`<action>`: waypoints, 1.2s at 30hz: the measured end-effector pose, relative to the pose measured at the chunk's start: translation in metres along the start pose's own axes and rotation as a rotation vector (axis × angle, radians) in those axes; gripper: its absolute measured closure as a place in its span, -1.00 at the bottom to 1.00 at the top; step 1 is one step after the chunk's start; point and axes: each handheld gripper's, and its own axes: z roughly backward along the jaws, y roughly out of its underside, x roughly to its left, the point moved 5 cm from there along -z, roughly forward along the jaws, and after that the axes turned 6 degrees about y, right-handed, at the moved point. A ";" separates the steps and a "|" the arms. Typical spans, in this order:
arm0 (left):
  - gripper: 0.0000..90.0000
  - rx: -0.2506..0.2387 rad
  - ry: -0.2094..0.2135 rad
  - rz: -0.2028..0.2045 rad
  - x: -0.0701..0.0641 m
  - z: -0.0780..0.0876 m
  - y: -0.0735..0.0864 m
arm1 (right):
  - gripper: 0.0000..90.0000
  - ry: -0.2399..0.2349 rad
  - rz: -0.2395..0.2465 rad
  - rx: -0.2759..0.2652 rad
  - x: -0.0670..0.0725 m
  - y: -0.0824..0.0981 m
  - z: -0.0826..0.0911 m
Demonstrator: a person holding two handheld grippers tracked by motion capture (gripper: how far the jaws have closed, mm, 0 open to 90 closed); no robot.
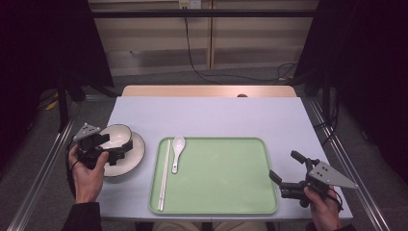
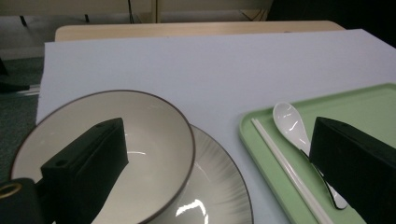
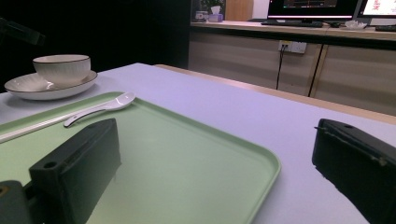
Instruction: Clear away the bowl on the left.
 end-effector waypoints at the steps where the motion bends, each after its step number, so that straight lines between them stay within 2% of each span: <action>1: -0.91 -0.007 -0.003 0.014 0.003 0.002 -0.001 | -0.99 0.000 -0.001 0.000 0.000 0.000 0.000; 6: -0.91 0.023 -0.029 0.003 0.015 0.007 -0.005 | -0.99 0.007 0.002 0.003 0.000 0.000 0.000; 12: -0.74 0.080 -0.176 -0.033 0.039 0.006 -0.010 | -0.99 0.000 0.007 0.000 0.000 0.000 -0.001; 15: -0.60 0.081 -0.191 -0.031 0.046 0.005 -0.009 | -0.99 -0.002 0.009 0.008 0.001 0.001 -0.001; 16: -0.59 0.074 -0.197 -0.025 0.049 0.004 -0.009 | -0.99 -0.008 0.009 0.005 0.001 0.001 -0.001; 19: -0.50 0.095 -0.227 -0.011 0.058 0.001 -0.008 | -0.99 -0.007 0.005 0.002 0.001 0.000 -0.001; 21: -0.47 0.096 -0.227 -0.005 0.063 0.001 -0.007 | -0.99 -0.010 0.008 0.004 0.001 0.001 -0.001; 22: -0.40 0.098 -0.255 0.004 0.067 0.001 -0.006 | -0.99 -0.010 0.008 0.004 0.001 0.001 -0.001; 23: -0.28 0.101 -0.257 0.010 0.069 0.000 -0.005 | -0.99 -0.009 0.008 0.005 0.001 0.001 -0.001; 24: -0.24 0.109 -0.264 0.026 0.073 0.000 -0.004 | -0.99 -0.009 0.008 0.005 0.001 0.001 -0.001; 27: -0.10 0.133 -0.286 0.033 0.079 0.000 0.000 | -0.99 -0.007 0.007 0.003 0.001 0.000 -0.001; 29: 0.01 0.128 -0.286 0.042 0.080 0.000 0.001 | -0.99 -0.010 0.009 0.005 0.001 0.001 -0.001; 30: 0.05 0.140 -0.287 0.047 0.081 0.000 0.002 | -0.99 -0.009 0.009 0.005 0.001 0.001 -0.001; 35: 0.34 0.170 -0.289 0.112 0.082 -0.002 0.009 | -0.99 -0.005 0.006 0.003 0.000 0.000 0.000; 36: 0.37 0.177 -0.290 0.113 0.082 -0.003 0.010 | -0.99 -0.005 0.006 0.003 0.001 0.000 0.000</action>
